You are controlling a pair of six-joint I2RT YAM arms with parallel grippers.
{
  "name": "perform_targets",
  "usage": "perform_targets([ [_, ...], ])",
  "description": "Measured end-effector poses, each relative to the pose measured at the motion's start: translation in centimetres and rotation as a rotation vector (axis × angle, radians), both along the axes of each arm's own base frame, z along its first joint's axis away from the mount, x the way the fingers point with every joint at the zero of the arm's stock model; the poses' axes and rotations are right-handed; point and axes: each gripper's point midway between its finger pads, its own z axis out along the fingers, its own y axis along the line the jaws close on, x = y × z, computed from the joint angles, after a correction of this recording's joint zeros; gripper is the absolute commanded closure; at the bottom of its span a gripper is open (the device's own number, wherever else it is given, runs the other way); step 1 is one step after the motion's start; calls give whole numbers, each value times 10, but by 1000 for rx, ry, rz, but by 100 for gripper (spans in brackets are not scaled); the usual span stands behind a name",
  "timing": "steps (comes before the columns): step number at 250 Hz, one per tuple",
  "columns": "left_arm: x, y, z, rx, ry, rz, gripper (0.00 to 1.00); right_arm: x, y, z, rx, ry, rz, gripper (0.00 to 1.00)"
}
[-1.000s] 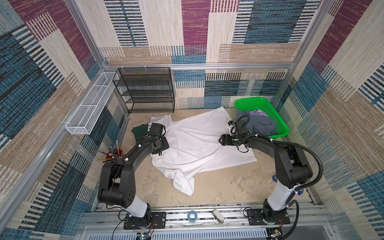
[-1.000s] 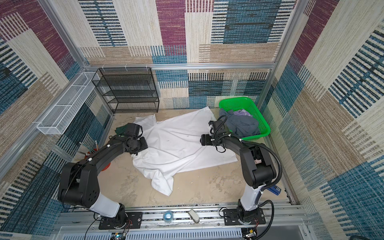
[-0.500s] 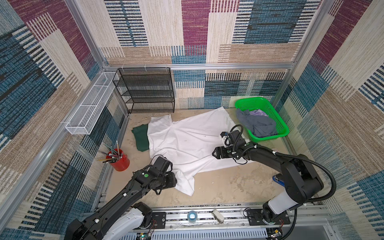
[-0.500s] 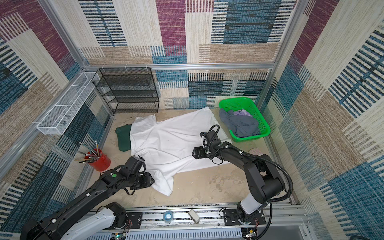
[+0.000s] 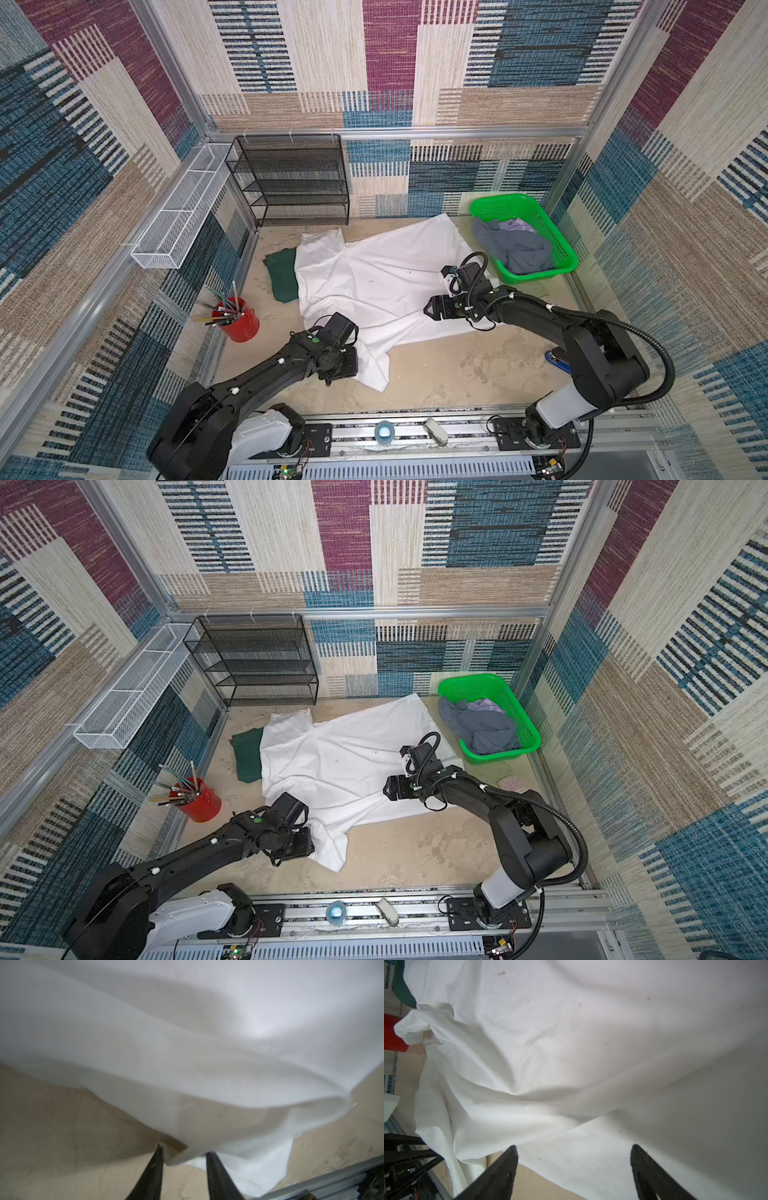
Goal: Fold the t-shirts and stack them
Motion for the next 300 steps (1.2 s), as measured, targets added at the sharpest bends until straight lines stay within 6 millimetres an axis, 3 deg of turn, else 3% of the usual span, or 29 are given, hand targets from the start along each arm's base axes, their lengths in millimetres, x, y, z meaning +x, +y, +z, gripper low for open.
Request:
perform_targets([
  [9,0,0,-1,2,2,-1,100,0,0,0,0,0,0,14],
  [62,-11,-4,22,-29,-23,-1,100,4,2,2,2,-5,0,14],
  [137,-73,4,79,-112,72,77,100,16,6,-2,-3,7,-22,13],
  [146,-79,6,87,-123,76,82,90,17,6,-2,-2,8,-25,13],
  [160,-87,10,98,-138,86,86,56,19,7,-2,-3,9,-25,13],
  [164,-90,11,101,-143,90,87,50,20,7,-2,-2,8,-25,13],
  [175,-95,13,109,-158,96,90,41,21,8,-2,-2,7,-25,13],
  [191,-97,15,120,-166,93,91,39,24,9,-2,-2,7,-25,13],
  [221,-82,10,137,-139,55,95,40,28,10,-4,-8,7,-29,14],
  [254,-39,7,141,7,-33,92,41,26,8,-6,-18,9,-34,13],
  [282,5,4,126,101,-88,102,44,17,0,-11,-38,20,-46,13],
  [300,22,-1,110,122,-85,84,46,9,-5,-9,-42,16,-52,14],
])
